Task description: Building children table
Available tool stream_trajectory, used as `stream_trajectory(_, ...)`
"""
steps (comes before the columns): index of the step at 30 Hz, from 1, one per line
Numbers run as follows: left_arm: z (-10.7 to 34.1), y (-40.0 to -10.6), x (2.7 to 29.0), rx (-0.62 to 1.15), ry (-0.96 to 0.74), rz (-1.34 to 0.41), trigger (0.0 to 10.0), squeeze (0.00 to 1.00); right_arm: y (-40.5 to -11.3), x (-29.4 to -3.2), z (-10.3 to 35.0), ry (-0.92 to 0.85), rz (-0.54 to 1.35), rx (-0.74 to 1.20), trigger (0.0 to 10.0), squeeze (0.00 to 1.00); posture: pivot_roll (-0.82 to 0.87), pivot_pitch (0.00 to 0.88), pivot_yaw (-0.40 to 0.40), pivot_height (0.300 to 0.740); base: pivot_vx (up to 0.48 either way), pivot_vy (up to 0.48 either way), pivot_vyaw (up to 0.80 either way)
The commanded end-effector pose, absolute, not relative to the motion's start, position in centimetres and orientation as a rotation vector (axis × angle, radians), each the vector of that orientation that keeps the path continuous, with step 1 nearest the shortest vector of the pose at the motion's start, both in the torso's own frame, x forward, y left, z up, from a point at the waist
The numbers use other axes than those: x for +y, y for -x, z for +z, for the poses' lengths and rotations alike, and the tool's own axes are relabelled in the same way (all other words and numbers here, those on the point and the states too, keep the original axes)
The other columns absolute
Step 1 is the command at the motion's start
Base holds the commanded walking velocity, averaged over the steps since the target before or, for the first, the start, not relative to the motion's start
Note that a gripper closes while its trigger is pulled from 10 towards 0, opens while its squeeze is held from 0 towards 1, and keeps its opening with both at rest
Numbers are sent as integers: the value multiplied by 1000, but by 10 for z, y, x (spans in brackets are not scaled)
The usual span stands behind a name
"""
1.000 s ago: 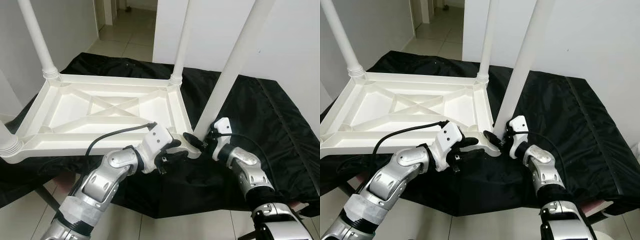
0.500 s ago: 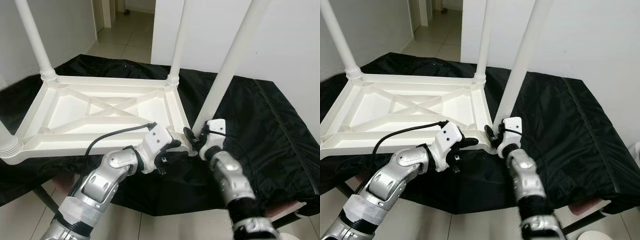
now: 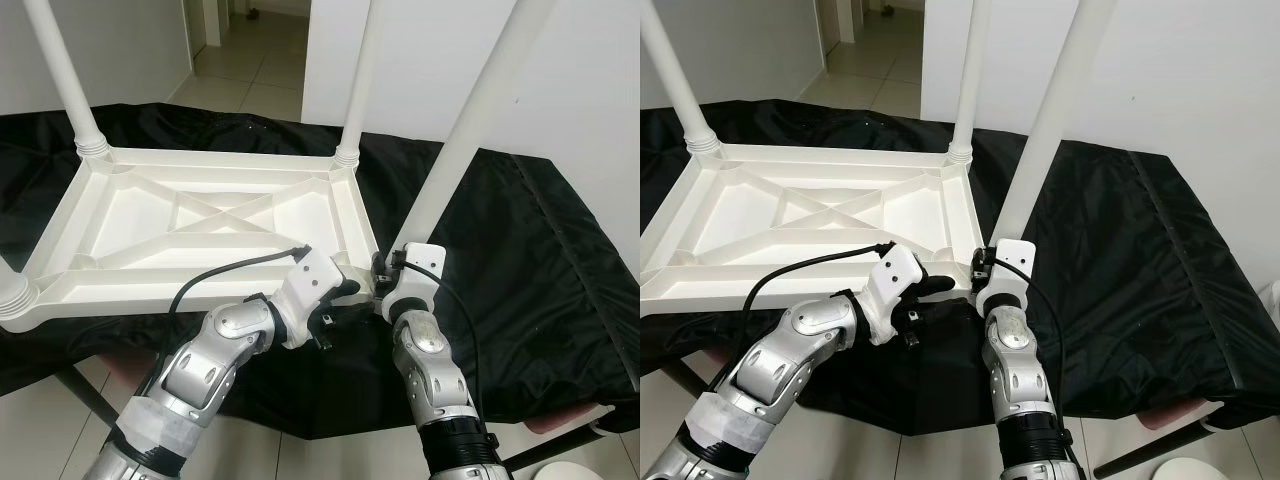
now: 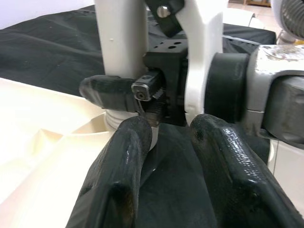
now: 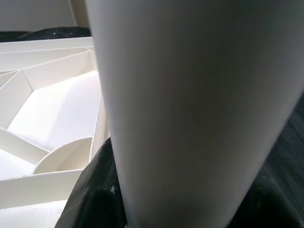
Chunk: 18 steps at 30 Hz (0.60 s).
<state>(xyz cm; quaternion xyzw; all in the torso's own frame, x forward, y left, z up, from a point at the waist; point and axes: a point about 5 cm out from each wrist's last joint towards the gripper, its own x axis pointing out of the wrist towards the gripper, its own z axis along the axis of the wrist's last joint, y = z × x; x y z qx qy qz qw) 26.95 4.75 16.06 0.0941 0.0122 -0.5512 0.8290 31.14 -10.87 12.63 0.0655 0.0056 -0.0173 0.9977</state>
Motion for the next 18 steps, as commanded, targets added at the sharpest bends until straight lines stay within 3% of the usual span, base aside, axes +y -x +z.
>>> stream_trajectory(1, 162, -267, 45, 26, -191, -1184, 10000, 0, -304, -101, 117, -187, -37, 56, 10000, 192, 63, 0, -87, 740, 0, 0, 0)
stream_trajectory(2, 162, -267, 45, 26, -191, -1184, 10000, 0, -304, -101, 117, -187, -37, 56, 10000, 192, 63, 0, -87, 740, 0, 0, 0)
stream_trajectory(3, 162, -268, 46, 24, -191, -1181, 10000, 0, -304, -99, 119, -188, -18, 43, 10000, 1000, 70, 0, -91, 740, 0, 0, 0)
stream_trajectory(16, 160, -267, 48, 29, -202, -1180, 10000, 0, -304, -103, 129, -218, 74, -5, 10000, 1000, 70, 0, -101, 740, 0, 0, 0)
stream_trajectory(17, 160, -268, 48, 28, -202, -1179, 10000, 0, -303, -104, 128, -206, 98, -5, 10000, 835, 70, 0, -104, 740, 0, 0, 0)
stream_trajectory(18, 160, -268, 48, 28, -201, -1178, 10000, 0, -302, -106, 128, -197, 111, -5, 10000, 835, 70, 0, -104, 740, 0, 0, 0)
